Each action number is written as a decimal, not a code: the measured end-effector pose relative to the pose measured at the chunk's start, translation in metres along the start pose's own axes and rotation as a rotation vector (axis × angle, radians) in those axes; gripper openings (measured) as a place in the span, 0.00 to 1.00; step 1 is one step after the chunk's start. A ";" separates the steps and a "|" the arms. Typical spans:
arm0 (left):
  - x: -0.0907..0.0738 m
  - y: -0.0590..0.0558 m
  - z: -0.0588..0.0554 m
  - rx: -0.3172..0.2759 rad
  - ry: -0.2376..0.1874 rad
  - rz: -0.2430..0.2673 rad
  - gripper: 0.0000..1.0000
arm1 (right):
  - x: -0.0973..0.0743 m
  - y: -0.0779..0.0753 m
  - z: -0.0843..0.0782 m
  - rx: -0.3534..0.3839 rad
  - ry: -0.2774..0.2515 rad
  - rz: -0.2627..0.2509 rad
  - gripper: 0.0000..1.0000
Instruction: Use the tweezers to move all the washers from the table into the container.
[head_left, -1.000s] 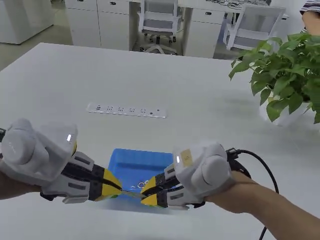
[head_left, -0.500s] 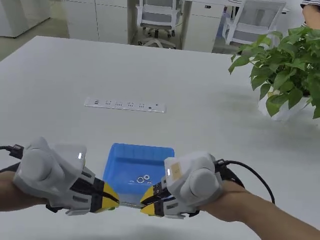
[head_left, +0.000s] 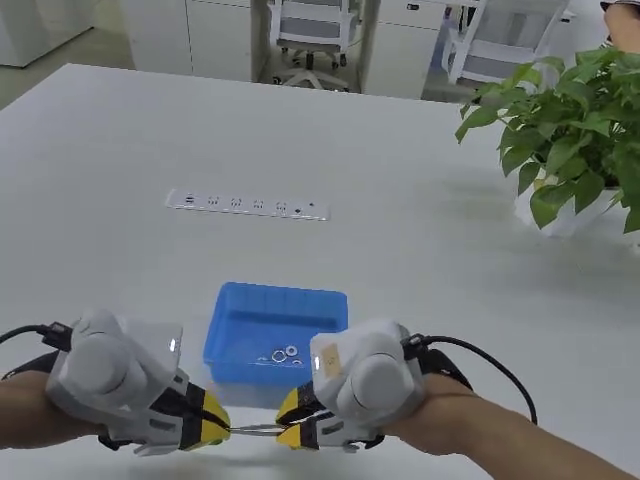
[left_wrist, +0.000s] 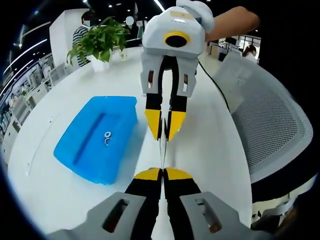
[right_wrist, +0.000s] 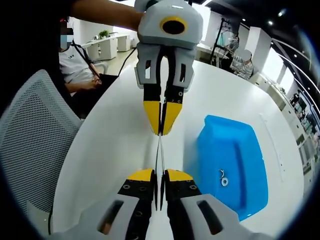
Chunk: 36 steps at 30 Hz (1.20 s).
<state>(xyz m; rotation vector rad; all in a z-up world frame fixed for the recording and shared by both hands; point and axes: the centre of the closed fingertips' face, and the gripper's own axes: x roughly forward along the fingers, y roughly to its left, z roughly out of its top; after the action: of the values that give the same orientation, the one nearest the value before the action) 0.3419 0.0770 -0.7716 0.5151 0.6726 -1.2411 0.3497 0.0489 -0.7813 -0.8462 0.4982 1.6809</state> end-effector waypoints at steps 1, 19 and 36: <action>0.002 -0.001 -0.002 0.002 0.010 -0.007 0.06 | 0.001 0.001 -0.001 0.003 0.002 0.005 0.09; 0.017 -0.004 -0.010 -0.012 0.034 -0.036 0.06 | 0.008 0.009 -0.016 0.032 0.043 0.025 0.11; 0.020 -0.005 -0.013 -0.020 0.049 -0.035 0.06 | 0.012 0.013 -0.019 0.028 0.063 0.035 0.12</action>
<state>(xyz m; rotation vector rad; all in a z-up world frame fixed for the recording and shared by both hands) 0.3378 0.0712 -0.7952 0.5202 0.7371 -1.2563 0.3410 0.0395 -0.8044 -0.8768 0.5811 1.6792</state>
